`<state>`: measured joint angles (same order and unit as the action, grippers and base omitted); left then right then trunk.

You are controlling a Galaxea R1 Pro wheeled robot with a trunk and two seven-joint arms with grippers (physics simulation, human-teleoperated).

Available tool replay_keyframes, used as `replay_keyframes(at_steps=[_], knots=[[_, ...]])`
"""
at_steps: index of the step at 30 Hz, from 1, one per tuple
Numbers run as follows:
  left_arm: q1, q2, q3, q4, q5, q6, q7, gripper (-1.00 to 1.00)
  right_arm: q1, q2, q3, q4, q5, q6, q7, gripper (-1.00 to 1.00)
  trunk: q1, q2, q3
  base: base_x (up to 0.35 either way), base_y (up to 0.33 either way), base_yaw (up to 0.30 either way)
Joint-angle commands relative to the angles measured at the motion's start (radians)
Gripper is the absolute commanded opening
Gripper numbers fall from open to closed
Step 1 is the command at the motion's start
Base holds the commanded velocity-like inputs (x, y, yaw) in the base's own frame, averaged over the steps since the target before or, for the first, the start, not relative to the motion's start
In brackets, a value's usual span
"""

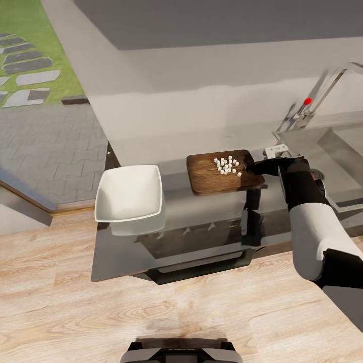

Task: In the kitchen, take the Vidalia onion out of the sink, dice it on the chopping board with the paring knife, put the diced onion into the bowl on the countertop, then place both the paring knife and the chopping board into the sink.

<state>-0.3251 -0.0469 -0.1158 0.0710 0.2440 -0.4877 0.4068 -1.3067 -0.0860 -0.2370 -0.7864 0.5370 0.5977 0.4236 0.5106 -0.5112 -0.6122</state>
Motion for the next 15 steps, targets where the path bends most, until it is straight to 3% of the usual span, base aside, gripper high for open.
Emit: replay_keyframes(at_steps=[1,15], knots=[[-0.002,-0.001,-0.008,0.004,0.008,-0.006,0.001,1.00,-0.001,0.003,-0.003,0.055,0.031,-0.001,0.008,-1.00,0.001,-0.001,-0.001,0.000,0.000,0.000],[-0.002,-0.001,-0.008,0.004,0.008,-0.005,0.001,1.00,-0.001,0.020,-0.002,0.055,0.032,-0.001,0.006,-1.00,-0.030,0.055,0.024,0.000,0.000,0.000]])
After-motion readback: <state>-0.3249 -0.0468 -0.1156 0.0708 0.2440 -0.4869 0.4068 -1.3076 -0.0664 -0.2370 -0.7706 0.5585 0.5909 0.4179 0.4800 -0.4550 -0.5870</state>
